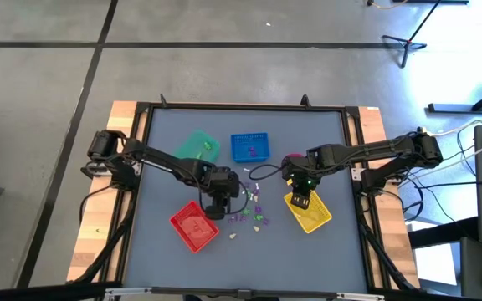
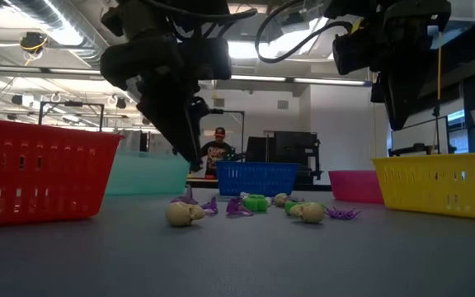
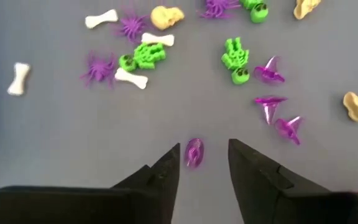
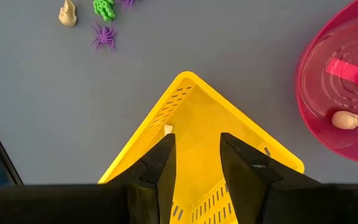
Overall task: Sort Halloween decoration
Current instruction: Put the purple witch hat toy into the orange bin
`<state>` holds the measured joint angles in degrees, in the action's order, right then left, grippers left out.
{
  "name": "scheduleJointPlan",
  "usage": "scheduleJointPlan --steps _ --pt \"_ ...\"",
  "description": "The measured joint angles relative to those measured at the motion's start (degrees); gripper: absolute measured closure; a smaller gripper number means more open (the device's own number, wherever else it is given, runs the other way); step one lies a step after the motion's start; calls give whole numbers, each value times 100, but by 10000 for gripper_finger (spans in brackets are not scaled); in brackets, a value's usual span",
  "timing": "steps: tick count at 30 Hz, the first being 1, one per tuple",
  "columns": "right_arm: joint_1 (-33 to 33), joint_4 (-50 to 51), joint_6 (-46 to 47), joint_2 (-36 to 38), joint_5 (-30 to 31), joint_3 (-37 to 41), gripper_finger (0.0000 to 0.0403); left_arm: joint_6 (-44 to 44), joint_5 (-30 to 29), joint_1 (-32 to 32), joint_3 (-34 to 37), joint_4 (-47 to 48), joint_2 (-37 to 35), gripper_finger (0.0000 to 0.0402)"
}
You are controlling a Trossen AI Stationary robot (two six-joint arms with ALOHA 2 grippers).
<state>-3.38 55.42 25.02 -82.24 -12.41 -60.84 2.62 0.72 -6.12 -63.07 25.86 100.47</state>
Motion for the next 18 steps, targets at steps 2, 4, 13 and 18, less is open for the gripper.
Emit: scheduleJointPlan --steps 2,4,13,18 --pt "0 2 0 0 -1 0 278 1 11 -1 0 -51 102 271" --pt "1 -1 2 -1 0 0 278 1 4 4 0 -97 198 268" --pt "0 0 0 -2 1 0 278 -23 -16 10 0 -87 430 267" --pt "2 0 0 -2 1 0 278 -23 -16 10 -1 -145 558 267"
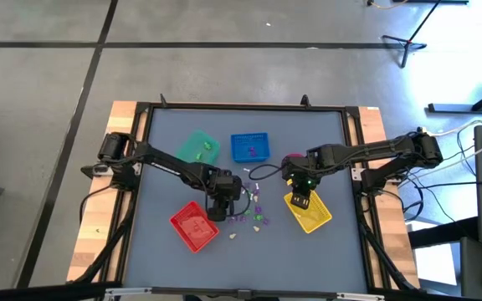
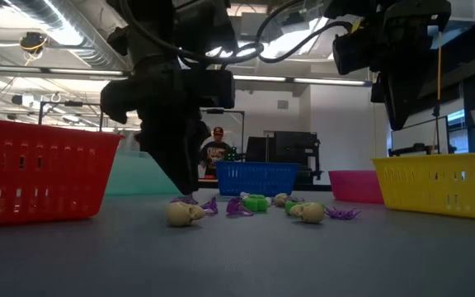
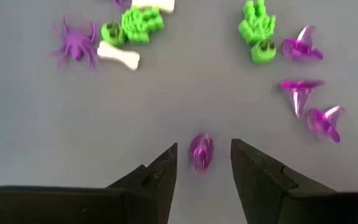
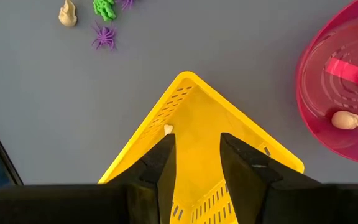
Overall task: Sort Halloween decoration
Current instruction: Put the purple witch hat toy into the orange bin
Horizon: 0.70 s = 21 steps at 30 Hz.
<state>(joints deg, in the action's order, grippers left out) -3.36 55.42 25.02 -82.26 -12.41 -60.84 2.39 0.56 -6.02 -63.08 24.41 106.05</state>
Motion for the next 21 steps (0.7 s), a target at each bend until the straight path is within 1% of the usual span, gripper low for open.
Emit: scheduleJointPlan --steps 8,13,16,21 --pt "-2 -2 0 0 0 0 278 -2 17 0 -21 -63 295 267" --pt "-1 0 0 0 -1 0 278 -4 28 0 -23 -3 305 271" --pt "-1 -2 0 0 0 0 278 -4 31 0 -21 5 296 284" --pt "-1 -2 1 0 -1 0 278 -4 60 -3 -18 12 298 319"
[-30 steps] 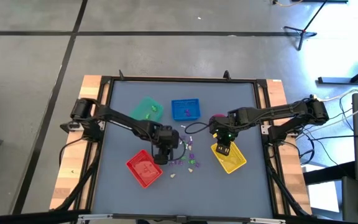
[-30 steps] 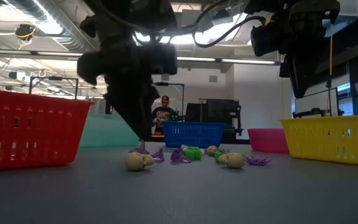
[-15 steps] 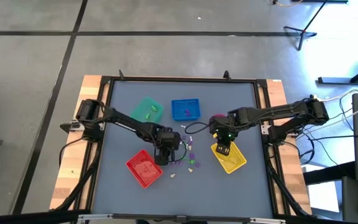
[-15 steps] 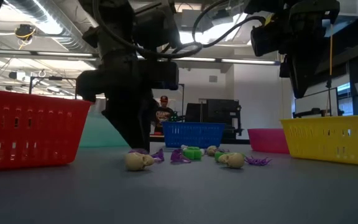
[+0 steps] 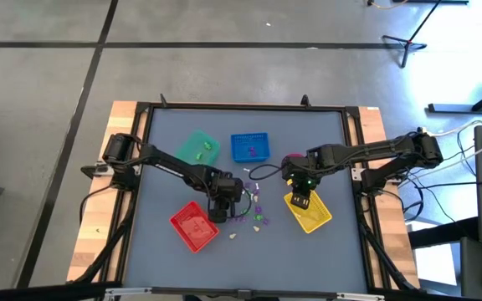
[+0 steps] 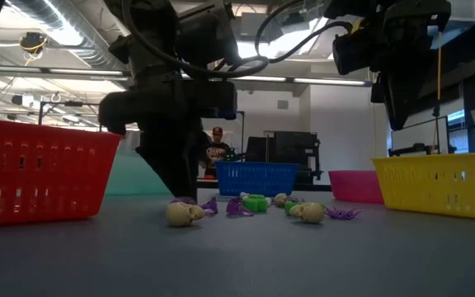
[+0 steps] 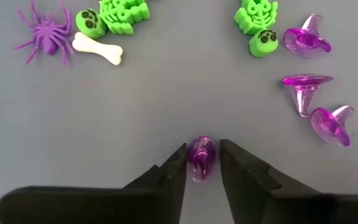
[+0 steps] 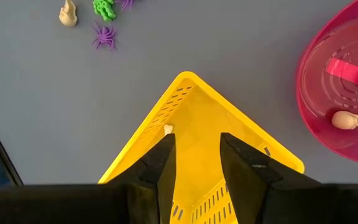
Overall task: Sort Halloween decoration
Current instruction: Put the purple witch hat toy into the orange bin
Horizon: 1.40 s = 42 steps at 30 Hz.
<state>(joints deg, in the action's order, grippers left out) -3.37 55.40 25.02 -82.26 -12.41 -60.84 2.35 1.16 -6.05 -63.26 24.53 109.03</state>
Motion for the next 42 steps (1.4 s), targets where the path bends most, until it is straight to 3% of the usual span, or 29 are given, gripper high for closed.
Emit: scheduleJointPlan --steps 7,15,42 --pt "-1 0 -1 0 -1 0 278 0 16 1 4 18 2 360" --pt "0 0 -1 0 -1 0 278 -6 -1 1 11 17 -31 380" --pt "1 0 -1 0 -1 0 278 43 -163 3 31 212 -533 381"
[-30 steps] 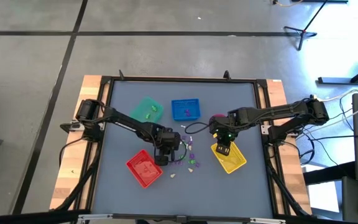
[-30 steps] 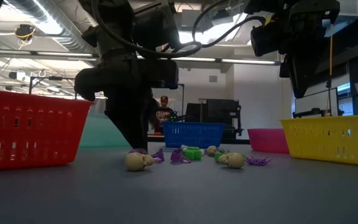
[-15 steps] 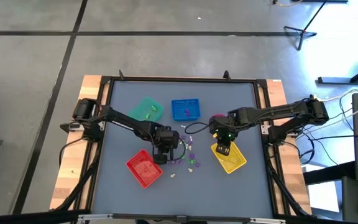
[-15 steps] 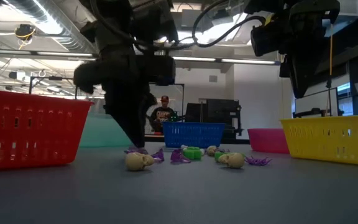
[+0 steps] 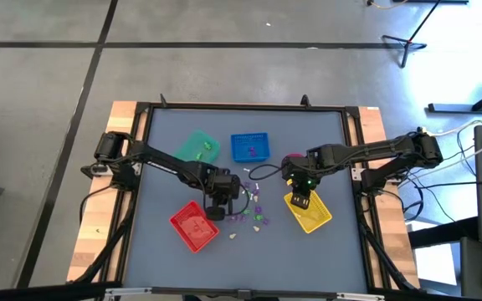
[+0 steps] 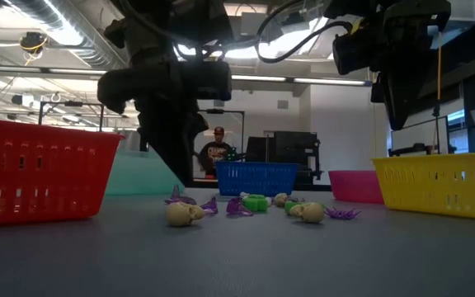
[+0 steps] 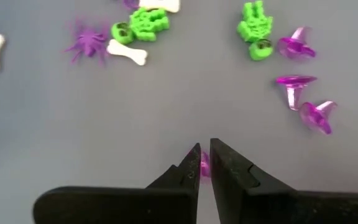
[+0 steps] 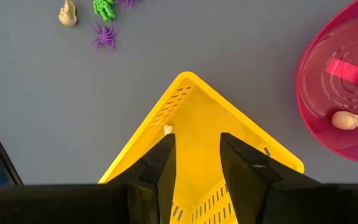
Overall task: Sort Halloween decoration
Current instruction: Put the purple witch hat toy into the orange bin
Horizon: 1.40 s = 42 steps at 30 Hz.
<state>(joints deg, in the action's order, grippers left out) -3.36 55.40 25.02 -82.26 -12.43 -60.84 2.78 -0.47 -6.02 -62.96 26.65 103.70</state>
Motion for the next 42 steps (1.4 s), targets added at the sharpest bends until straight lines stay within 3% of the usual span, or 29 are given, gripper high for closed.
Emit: scheduleJointPlan --steps 6,18,24,42 --pt "0 0 0 0 2 0 278 574 -13 26 0 -2 0 370" --pt "-1 0 0 0 1 0 278 781 264 26 -11 129 -6 282" --pt "-2 0 0 0 0 0 278 781 263 26 -11 465 -7 281" --pt "1 0 0 0 0 0 278 766 156 26 -17 286 160 282"
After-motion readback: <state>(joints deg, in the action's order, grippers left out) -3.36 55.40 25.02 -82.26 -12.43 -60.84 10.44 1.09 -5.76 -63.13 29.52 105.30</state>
